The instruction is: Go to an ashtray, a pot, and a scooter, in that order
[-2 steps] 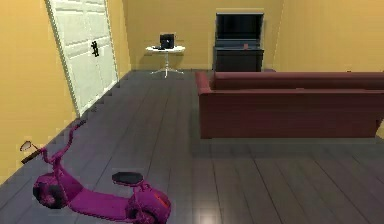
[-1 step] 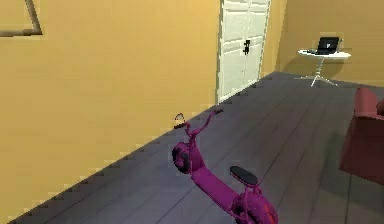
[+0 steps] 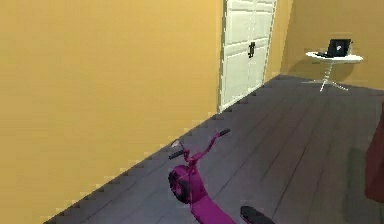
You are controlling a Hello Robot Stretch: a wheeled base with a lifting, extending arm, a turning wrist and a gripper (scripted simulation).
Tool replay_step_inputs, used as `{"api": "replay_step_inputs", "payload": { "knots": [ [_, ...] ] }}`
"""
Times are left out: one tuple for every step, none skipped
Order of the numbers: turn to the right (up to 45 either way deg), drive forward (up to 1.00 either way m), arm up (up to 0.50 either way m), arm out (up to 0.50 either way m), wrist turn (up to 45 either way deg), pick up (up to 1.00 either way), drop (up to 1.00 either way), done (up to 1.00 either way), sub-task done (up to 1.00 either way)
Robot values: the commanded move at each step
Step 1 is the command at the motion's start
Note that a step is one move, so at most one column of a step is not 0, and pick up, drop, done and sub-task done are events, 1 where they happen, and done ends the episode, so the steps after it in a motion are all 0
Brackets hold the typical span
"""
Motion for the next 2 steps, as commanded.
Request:
{"api": "replay_step_inputs", "payload": {
  "knots": [
    [9.0,0.0,0.0,0.0,0.0,0.0,0.0,0.0,0.0],
    [0.0,0.0,0.0,0.0,0.0,0.0,0.0,1.0,0.0]
  ]
}}
